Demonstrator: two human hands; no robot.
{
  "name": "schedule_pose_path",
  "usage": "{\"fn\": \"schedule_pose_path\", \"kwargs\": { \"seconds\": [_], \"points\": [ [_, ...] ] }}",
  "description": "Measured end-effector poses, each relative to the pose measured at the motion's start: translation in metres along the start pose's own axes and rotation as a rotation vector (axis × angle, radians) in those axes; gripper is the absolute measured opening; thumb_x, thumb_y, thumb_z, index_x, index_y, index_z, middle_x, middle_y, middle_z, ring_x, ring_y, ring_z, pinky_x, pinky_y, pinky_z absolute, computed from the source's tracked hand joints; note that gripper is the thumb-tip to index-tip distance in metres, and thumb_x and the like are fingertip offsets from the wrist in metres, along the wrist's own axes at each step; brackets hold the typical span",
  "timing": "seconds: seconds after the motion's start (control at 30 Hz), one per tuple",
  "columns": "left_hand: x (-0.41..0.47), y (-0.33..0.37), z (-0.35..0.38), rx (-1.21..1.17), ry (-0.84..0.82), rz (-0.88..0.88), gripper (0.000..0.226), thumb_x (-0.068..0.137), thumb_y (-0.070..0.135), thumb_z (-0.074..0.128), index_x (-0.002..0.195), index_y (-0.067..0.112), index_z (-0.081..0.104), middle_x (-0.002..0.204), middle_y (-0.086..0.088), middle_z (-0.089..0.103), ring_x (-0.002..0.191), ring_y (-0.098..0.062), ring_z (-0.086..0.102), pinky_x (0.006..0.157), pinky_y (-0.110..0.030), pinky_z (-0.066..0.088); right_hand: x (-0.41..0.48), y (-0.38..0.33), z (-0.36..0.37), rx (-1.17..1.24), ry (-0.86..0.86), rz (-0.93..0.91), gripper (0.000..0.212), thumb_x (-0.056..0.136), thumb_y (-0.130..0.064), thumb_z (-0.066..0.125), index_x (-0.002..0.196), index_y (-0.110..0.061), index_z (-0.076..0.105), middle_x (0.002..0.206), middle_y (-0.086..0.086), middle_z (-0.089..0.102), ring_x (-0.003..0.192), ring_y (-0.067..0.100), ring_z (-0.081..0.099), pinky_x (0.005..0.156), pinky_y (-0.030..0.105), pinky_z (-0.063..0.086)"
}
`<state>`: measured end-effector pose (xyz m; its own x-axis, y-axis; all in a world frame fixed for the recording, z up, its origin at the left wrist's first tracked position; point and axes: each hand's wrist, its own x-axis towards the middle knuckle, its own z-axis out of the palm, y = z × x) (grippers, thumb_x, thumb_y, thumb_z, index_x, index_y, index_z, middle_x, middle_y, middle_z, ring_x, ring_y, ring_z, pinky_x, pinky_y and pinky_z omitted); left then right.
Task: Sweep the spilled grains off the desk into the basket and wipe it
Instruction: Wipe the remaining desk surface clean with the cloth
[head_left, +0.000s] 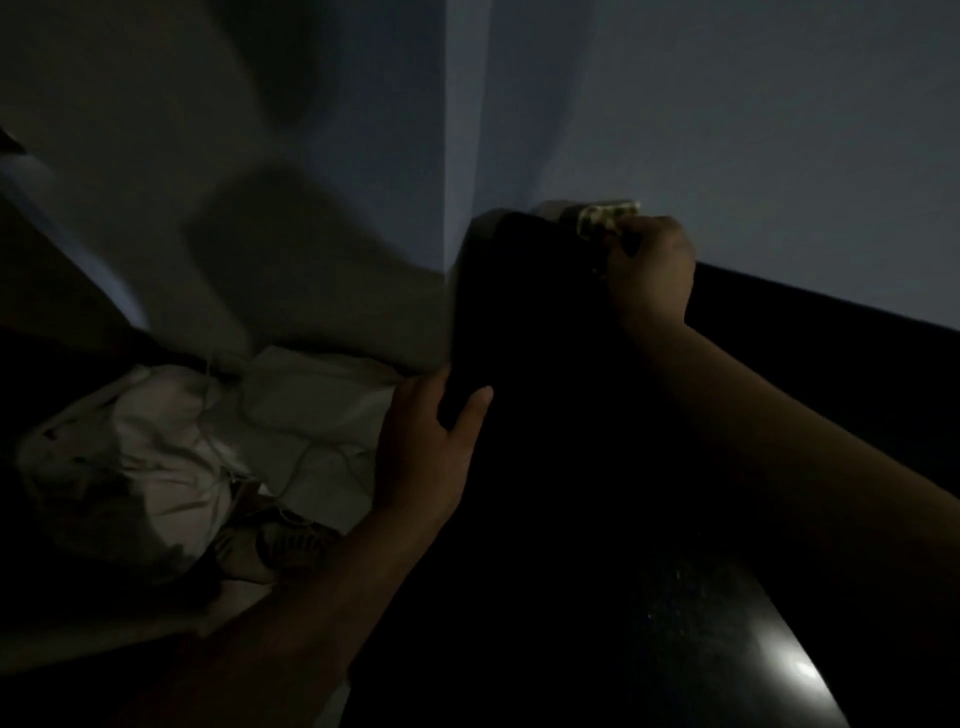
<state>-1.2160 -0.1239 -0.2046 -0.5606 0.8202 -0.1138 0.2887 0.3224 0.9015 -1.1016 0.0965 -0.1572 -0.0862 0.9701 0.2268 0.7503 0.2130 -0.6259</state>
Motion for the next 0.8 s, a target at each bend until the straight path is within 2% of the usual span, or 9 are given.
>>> {"fn": "schedule_pose_path", "kwargs": {
  "seconds": [0.17,0.23,0.37,0.43,0.5,0.53,0.63,0.73,0.8],
  "points": [
    [0.002,-0.006,0.003,-0.03,0.01,0.035,0.058,0.082,0.065,0.045,0.124,0.026,0.059,0.11,-0.001,0.06,0.104,-0.016,0.059,0.089,-0.041,0.049,0.015,-0.006,0.023,0.001,-0.062,-0.102,0.026,0.09,-0.019,0.057,0.111,-0.009,0.071,0.115,0.013,0.066,0.107,0.029,0.059,0.091,0.03,0.042],
    [0.001,-0.004,0.004,-0.046,-0.017,0.018,0.06,0.081,0.067,0.044,0.125,0.027,0.058,0.113,-0.001,0.06,0.106,-0.017,0.058,0.089,-0.043,0.049,0.009,-0.008,0.028,0.018,-0.092,-0.201,0.026,0.087,-0.017,0.059,0.108,-0.012,0.073,0.113,0.01,0.068,0.106,0.026,0.061,0.093,0.026,0.042],
    [-0.003,0.006,0.002,0.027,0.023,-0.003,0.062,0.08,0.062,0.044,0.128,0.025,0.056,0.117,0.001,0.054,0.109,-0.013,0.054,0.094,-0.034,0.046,-0.024,-0.008,0.014,0.072,-0.236,-0.36,0.023,0.082,-0.007,0.064,0.102,-0.009,0.074,0.105,0.013,0.069,0.097,0.028,0.063,0.086,0.022,0.042],
    [-0.003,0.007,0.002,0.041,0.021,-0.003,0.057,0.082,0.056,0.047,0.128,0.024,0.056,0.117,0.0,0.054,0.108,-0.014,0.054,0.093,-0.035,0.046,-0.044,-0.01,-0.002,0.169,-0.363,-0.296,0.016,0.082,-0.008,0.069,0.097,-0.009,0.075,0.101,0.01,0.07,0.092,0.019,0.065,0.088,0.021,0.047],
    [-0.002,0.006,0.001,0.03,0.002,0.002,0.056,0.083,0.056,0.047,0.128,0.024,0.056,0.117,-0.001,0.055,0.108,-0.015,0.056,0.092,-0.038,0.047,-0.054,-0.01,-0.021,0.28,-0.425,-0.189,0.013,0.083,-0.01,0.07,0.094,-0.011,0.075,0.097,0.008,0.072,0.089,0.017,0.068,0.087,0.035,0.054],
    [-0.002,0.004,0.001,0.02,-0.006,0.006,0.055,0.084,0.057,0.046,0.128,0.025,0.056,0.117,-0.001,0.055,0.107,-0.014,0.056,0.092,-0.038,0.048,-0.052,-0.008,-0.027,0.286,-0.362,-0.17,0.013,0.083,-0.011,0.069,0.094,-0.011,0.076,0.096,0.008,0.073,0.089,0.018,0.068,0.085,0.037,0.055],
    [-0.002,0.003,0.002,-0.012,-0.006,-0.01,0.05,0.087,0.053,0.048,0.129,0.027,0.055,0.119,0.001,0.054,0.108,-0.012,0.056,0.094,-0.035,0.047,-0.025,0.004,-0.032,0.099,-0.058,-0.126,0.019,0.086,-0.014,0.063,0.1,-0.01,0.075,0.102,0.013,0.071,0.093,0.025,0.067,0.083,0.031,0.05],
    [-0.002,0.001,0.001,-0.009,-0.028,0.002,0.044,0.09,0.052,0.049,0.127,0.03,0.055,0.117,0.002,0.054,0.106,-0.012,0.057,0.091,-0.032,0.048,-0.005,0.014,-0.013,-0.06,-0.022,0.029,0.025,0.089,-0.018,0.058,0.107,-0.012,0.073,0.106,0.014,0.07,0.097,0.029,0.065,0.08,0.029,0.047],
    [-0.001,0.0,0.0,0.009,-0.028,0.019,0.046,0.089,0.054,0.045,0.126,0.029,0.056,0.114,0.0,0.055,0.104,-0.013,0.057,0.09,-0.036,0.049,-0.015,0.009,0.001,-0.073,-0.019,-0.063,0.025,0.086,-0.016,0.058,0.106,-0.013,0.074,0.104,0.012,0.071,0.097,0.028,0.065,0.082,0.028,0.047]
  ]
}}
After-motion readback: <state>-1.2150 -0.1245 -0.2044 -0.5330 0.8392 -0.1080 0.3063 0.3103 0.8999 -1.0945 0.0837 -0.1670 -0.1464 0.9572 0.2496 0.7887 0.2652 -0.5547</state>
